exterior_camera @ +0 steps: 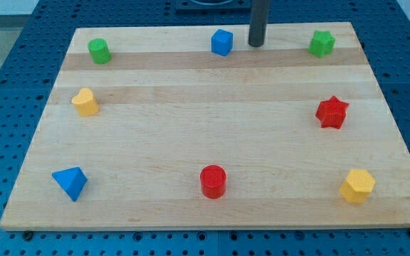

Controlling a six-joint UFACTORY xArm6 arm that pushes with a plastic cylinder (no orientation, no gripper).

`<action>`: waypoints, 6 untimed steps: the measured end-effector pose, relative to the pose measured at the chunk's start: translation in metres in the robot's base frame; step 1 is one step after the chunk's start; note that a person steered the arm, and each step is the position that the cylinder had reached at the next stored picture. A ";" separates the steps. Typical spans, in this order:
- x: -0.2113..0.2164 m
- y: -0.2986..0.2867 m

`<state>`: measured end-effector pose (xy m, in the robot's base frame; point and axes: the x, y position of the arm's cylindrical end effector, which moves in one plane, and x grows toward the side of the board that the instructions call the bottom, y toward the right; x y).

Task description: Nudge the blue cube to the left a bit

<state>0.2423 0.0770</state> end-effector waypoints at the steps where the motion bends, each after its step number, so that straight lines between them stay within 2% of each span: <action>1: -0.002 -0.019; 6: -0.005 -0.035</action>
